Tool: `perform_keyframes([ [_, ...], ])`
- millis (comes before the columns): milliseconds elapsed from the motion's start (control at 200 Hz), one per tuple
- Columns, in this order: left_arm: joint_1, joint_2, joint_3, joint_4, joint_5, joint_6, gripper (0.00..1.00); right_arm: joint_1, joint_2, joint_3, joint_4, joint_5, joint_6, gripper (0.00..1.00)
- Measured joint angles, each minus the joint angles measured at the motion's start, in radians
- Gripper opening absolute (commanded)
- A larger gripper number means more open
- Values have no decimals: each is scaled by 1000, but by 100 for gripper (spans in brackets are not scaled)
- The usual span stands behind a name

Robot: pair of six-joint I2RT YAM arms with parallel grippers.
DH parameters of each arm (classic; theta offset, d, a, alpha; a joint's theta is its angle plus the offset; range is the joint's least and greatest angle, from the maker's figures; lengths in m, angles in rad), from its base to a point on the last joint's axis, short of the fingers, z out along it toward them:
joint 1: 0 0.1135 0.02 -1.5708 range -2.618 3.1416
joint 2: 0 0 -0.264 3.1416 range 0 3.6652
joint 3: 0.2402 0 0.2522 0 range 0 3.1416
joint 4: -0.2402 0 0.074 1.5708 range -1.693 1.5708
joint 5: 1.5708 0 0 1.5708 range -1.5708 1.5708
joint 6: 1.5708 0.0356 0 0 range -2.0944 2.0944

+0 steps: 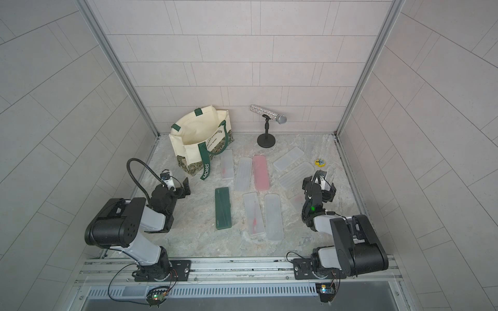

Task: Take out the pencil case from the canvas bag
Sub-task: Reset both arms

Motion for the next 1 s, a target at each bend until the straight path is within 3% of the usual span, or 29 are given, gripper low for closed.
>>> perform_keyframes([
  [270, -2, 0, 0, 10, -39, 0, 100, -9, 64, -25, 121, -8, -7, 100],
  [410, -2, 0, 0, 9, -41, 0, 100, -42, 81, -20, 143, -106, -18, 100],
  [515, -2, 0, 0, 9, -41, 0, 100, -50, 174, -18, 225, -180, -36, 100],
  [996, -2, -1, 33, -40, -42, 0, 100, -50, 183, 29, 187, -251, -71, 99],
])
